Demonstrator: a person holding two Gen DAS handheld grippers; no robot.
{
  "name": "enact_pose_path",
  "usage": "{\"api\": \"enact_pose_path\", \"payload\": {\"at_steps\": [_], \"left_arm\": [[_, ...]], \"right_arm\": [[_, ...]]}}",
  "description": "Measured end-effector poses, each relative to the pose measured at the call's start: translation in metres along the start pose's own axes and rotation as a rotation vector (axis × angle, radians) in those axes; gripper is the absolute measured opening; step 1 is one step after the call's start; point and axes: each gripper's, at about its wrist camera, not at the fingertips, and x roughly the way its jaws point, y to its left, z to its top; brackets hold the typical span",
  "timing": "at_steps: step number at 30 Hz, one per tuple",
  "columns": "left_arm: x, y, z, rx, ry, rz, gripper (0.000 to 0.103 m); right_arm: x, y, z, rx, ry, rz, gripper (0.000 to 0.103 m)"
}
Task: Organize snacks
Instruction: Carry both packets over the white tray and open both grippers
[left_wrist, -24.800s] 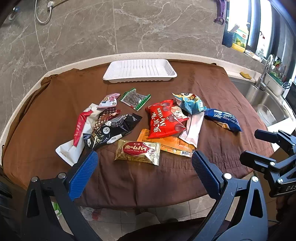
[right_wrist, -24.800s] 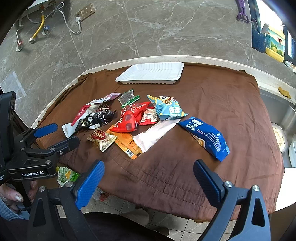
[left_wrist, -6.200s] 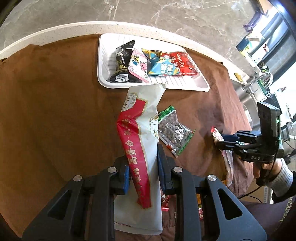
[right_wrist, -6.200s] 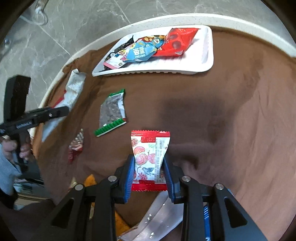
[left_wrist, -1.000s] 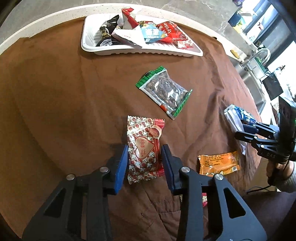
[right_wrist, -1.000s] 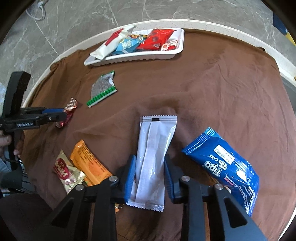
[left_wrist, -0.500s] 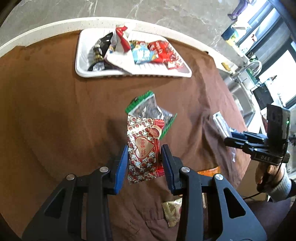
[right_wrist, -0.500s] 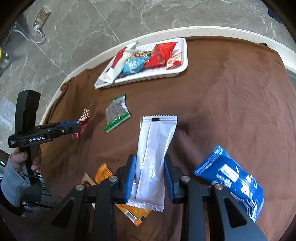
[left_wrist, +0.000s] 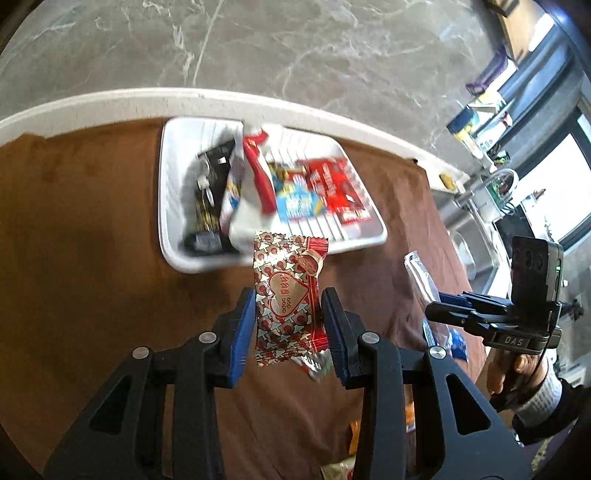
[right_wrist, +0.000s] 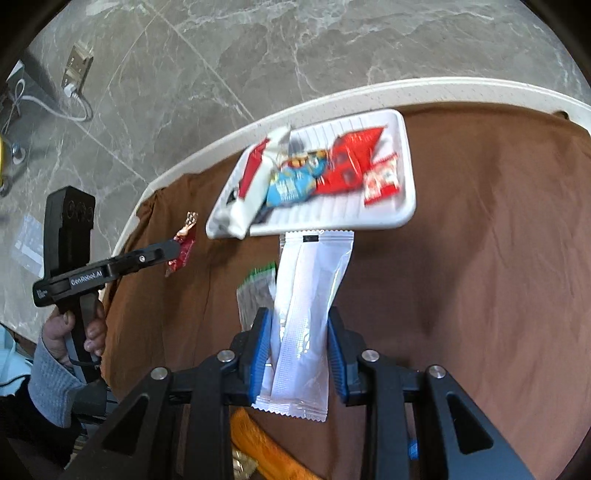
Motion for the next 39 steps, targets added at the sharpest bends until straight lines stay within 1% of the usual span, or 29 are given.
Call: {"api": "enact_pose_path", "payload": {"at_steps": [4, 7, 11, 14, 19, 23, 24, 25, 26, 27, 29, 31, 32, 35, 39], "left_arm": [[0.008, 0.013, 0.027, -0.017, -0.009, 0.009, 0.034], [0.017, 0.024, 0.042, -0.030, -0.015, 0.011, 0.034], [0.029, 0.039, 0.066, -0.041, -0.019, 0.022, 0.034], [0.038, 0.047, 0.077, -0.056, -0.028, 0.025, 0.034], [0.052, 0.062, 0.096, -0.081, -0.041, 0.038, 0.034], [0.062, 0.068, 0.107, -0.074, -0.044, 0.069, 0.034], [0.064, 0.068, 0.108, -0.072, -0.042, 0.072, 0.035], [0.068, 0.070, 0.111, -0.075, -0.037, 0.085, 0.037], [0.071, 0.072, 0.113, -0.077, -0.032, 0.103, 0.040], [0.073, 0.071, 0.113, -0.076, -0.028, 0.110, 0.044], [0.078, 0.073, 0.114, -0.074, -0.027, 0.114, 0.045], [0.080, 0.071, 0.114, -0.057, -0.030, 0.137, 0.049], [0.080, 0.070, 0.113, -0.051, -0.035, 0.144, 0.049], [0.076, 0.067, 0.111, -0.037, -0.049, 0.169, 0.049], [0.060, 0.060, 0.105, -0.036, -0.072, 0.163, 0.050]], "right_arm": [[0.009, -0.004, 0.029, 0.017, -0.014, 0.018, 0.032], [0.021, -0.007, 0.053, 0.017, -0.018, 0.017, 0.032], [0.036, -0.010, 0.078, 0.004, -0.016, 0.011, 0.032], [0.052, -0.010, 0.100, 0.002, -0.013, 0.015, 0.032], [0.073, -0.009, 0.127, -0.011, -0.008, 0.012, 0.032], [0.089, -0.007, 0.143, -0.025, -0.007, -0.003, 0.033], [0.093, -0.007, 0.147, -0.028, -0.003, -0.012, 0.034], [0.095, -0.006, 0.148, -0.034, 0.001, -0.022, 0.034], [0.100, -0.003, 0.151, -0.059, 0.003, -0.045, 0.035], [0.102, -0.001, 0.152, -0.075, 0.005, -0.057, 0.036], [0.104, 0.000, 0.152, -0.087, 0.004, -0.067, 0.039], [0.102, 0.003, 0.149, -0.107, -0.004, -0.082, 0.043], [0.100, 0.006, 0.147, -0.124, -0.013, -0.096, 0.045], [0.094, 0.011, 0.143, -0.144, -0.026, -0.103, 0.045], [0.075, 0.020, 0.131, -0.174, -0.046, -0.106, 0.046]]}}
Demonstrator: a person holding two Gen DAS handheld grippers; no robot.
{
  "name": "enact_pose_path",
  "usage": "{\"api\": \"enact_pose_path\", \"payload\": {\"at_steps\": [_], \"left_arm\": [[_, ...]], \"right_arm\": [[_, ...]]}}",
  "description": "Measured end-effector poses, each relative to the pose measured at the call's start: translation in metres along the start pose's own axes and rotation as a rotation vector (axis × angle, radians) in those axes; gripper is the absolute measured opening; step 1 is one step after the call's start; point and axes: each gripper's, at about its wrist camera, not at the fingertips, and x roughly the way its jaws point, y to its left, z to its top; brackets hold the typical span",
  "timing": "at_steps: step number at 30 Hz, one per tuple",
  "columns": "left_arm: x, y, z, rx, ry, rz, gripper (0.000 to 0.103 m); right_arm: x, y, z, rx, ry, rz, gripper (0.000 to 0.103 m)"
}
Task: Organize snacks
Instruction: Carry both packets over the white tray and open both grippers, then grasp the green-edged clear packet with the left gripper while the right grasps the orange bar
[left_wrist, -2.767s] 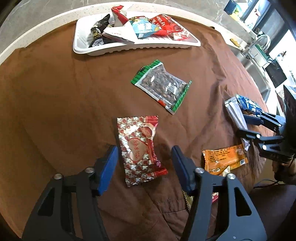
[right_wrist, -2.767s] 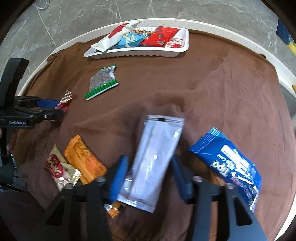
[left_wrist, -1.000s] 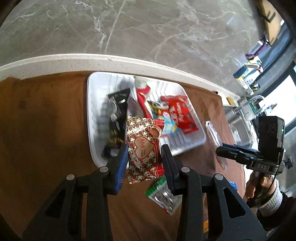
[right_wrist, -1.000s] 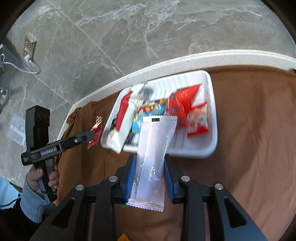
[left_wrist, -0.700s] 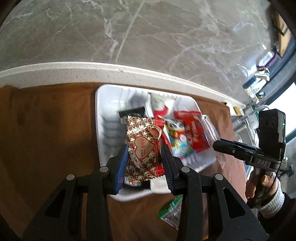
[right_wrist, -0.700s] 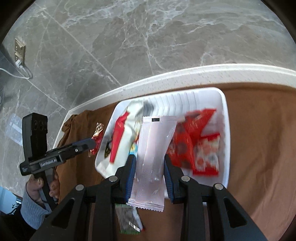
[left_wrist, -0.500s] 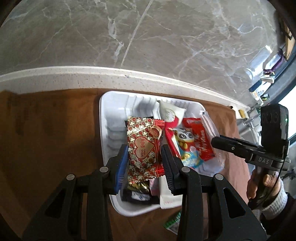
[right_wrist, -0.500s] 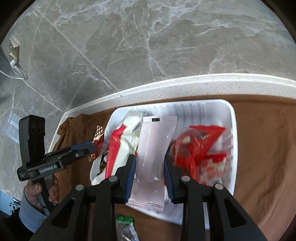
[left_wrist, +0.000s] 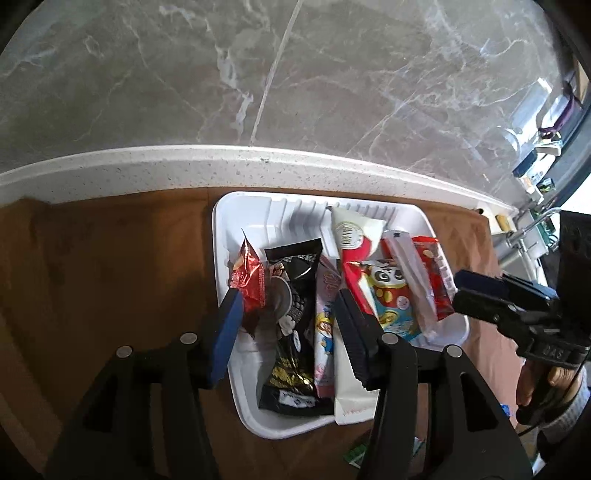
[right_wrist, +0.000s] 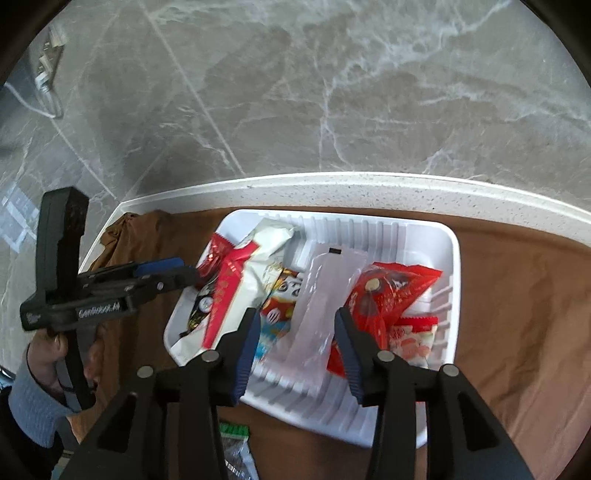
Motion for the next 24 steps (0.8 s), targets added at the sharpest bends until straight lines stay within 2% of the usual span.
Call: {"api": "enact_pose_path", "payload": {"at_steps": [7, 12, 14, 24], "left_arm": [[-0.040, -0.013, -0.028, -0.005, -0.030, -0.022, 0.050], [-0.061, -0.027, -0.065, 0.003, -0.002, -0.046, 0.051], [-0.067, -0.033, -0.082, 0.012, 0.016, -0.052, 0.054], [-0.081, -0.064, -0.167, 0.030, 0.115, -0.076, 0.054]], "right_arm": [[-0.043, 0.025, -0.033, -0.105, -0.003, 0.003, 0.052], [-0.065, 0.044, -0.077, -0.201, 0.043, 0.014, 0.052], [-0.072, 0.053, -0.101, -0.247, 0.075, 0.025, 0.052], [-0.070, 0.078, -0.211, -0.450, 0.275, 0.094, 0.052]]}}
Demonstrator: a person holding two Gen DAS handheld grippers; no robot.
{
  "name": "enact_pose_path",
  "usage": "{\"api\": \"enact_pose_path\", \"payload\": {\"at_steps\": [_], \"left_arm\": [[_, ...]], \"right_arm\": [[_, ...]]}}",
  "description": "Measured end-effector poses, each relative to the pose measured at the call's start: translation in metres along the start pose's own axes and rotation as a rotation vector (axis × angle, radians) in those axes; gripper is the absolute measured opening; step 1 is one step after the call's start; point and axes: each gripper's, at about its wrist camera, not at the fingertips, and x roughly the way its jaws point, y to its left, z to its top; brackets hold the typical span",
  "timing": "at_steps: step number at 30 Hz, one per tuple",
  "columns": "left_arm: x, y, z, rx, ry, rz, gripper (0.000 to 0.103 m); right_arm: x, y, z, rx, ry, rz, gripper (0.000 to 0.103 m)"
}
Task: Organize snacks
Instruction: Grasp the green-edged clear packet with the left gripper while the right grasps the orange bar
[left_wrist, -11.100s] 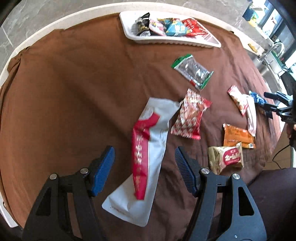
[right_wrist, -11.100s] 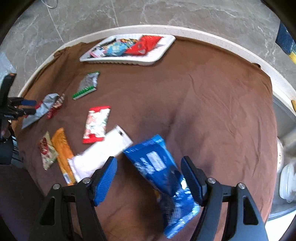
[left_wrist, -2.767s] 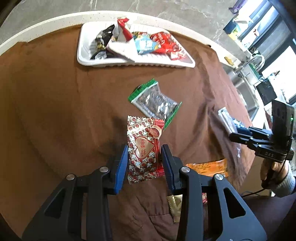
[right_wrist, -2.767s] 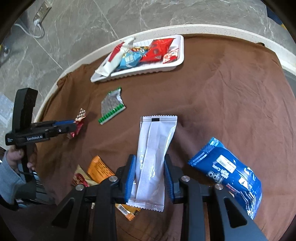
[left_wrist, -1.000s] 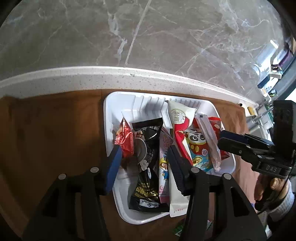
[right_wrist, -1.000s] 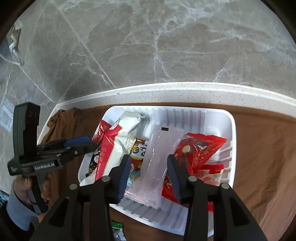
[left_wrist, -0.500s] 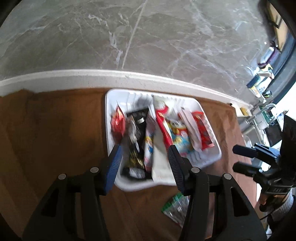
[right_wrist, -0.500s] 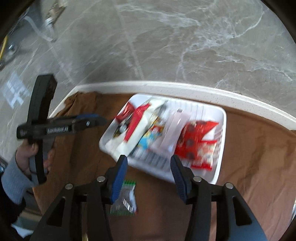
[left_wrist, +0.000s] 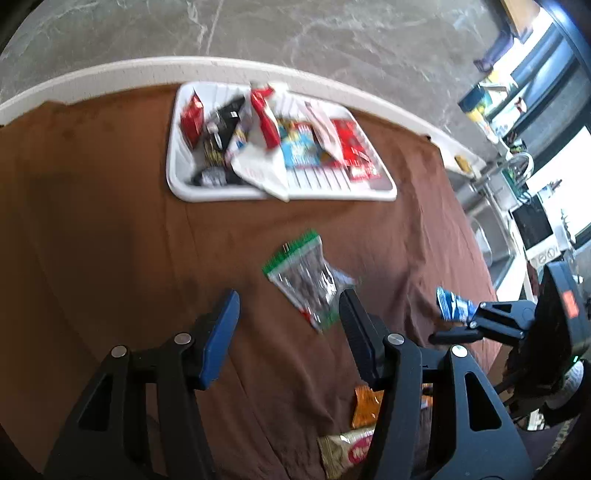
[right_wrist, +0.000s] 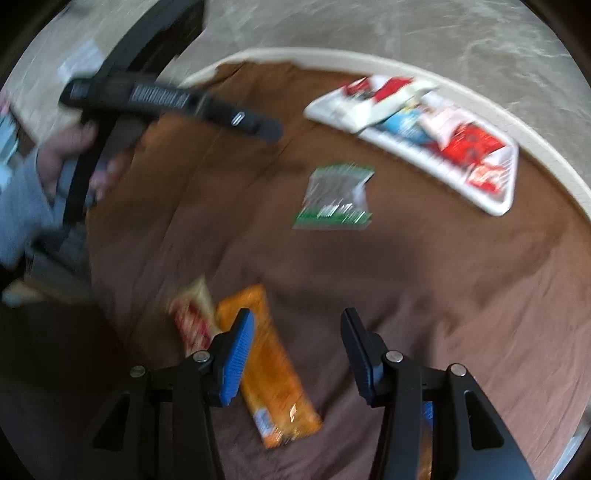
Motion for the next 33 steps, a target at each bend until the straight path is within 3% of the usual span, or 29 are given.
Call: {"api": "enact_pose_path", "payload": {"at_steps": [10, 22, 28, 33], "left_arm": [[-0.004, -0.017, -0.032, -0.002, 0.018, -0.001, 0.054], [0.000, -0.023, -0.038, 0.015, 0.042, -0.005, 0.054], [0.004, -0.022, -0.036, 0.020, 0.051, -0.009, 0.054], [0.010, -0.022, -0.033, 0.020, 0.059, -0.014, 0.054]], "right_arm": [[0.025, 0.032, -0.037, -0.175, 0.071, -0.027, 0.052], [0.036, 0.030, -0.032, -0.224, 0.096, -0.028, 0.052], [0.037, 0.026, -0.028, -0.225, 0.112, -0.031, 0.040], [0.029, 0.017, -0.029, -0.191, 0.103, -0.030, 0.036]]}}
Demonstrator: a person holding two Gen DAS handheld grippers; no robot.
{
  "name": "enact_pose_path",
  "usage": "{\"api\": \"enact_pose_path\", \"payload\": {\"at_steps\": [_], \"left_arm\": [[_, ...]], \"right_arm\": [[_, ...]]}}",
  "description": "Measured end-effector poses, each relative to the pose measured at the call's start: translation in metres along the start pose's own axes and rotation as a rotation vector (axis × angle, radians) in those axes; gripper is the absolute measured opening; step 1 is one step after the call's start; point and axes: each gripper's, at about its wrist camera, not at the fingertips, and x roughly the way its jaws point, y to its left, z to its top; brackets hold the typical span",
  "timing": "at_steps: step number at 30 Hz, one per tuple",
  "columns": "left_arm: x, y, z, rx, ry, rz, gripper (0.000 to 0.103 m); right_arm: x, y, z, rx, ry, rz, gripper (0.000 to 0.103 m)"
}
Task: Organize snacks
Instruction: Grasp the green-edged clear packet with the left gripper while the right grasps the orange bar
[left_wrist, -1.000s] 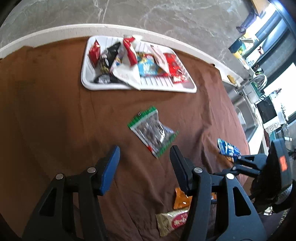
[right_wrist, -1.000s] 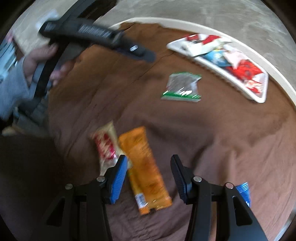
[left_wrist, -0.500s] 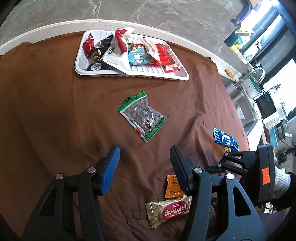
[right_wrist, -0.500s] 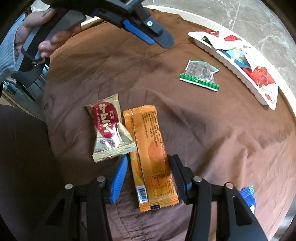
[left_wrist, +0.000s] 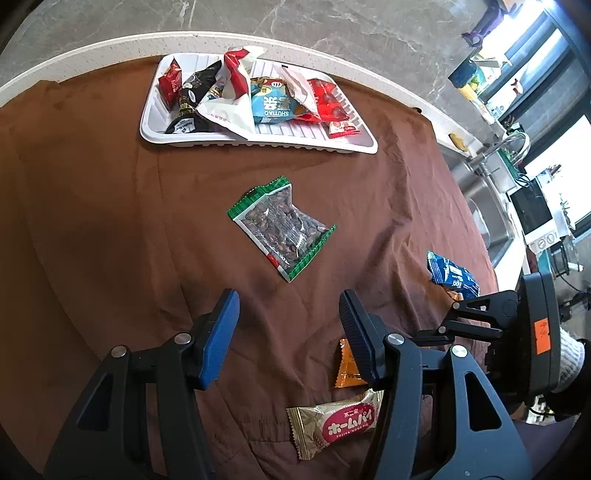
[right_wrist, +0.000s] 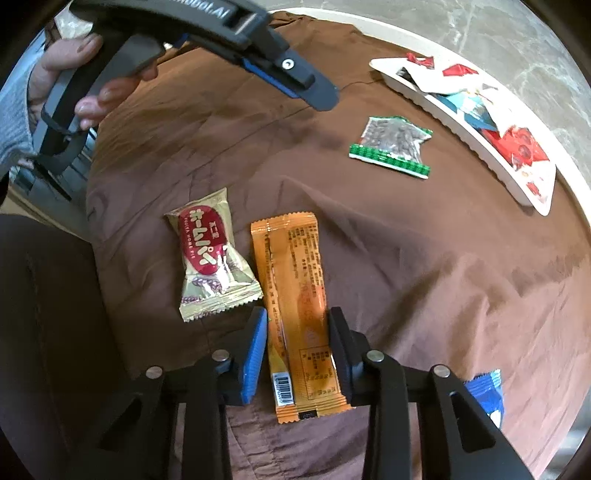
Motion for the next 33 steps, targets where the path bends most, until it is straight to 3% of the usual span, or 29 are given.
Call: {"api": "enact_pose_path", "payload": {"at_steps": [10, 17, 24, 33], "left_arm": [[0.017, 0.000, 0.015, -0.021, 0.020, -0.015, 0.054], [0.047, 0.004, 0.040, -0.125, 0.048, -0.030, 0.054], [0.074, -0.010, 0.060, -0.135, 0.073, 0.032, 0.054], [0.084, -0.020, 0.073, -0.169, 0.044, 0.137, 0.054]], "right_arm": [[-0.026, -0.032, -0.012, 0.178, -0.089, 0.040, 0.035], [-0.027, -0.030, -0.018, 0.249, -0.121, 0.034, 0.035], [-0.033, -0.033, -0.029, 0.306, -0.143, 0.034, 0.035], [-0.031, -0.038, -0.030, 0.330, -0.157, 0.056, 0.035]]}}
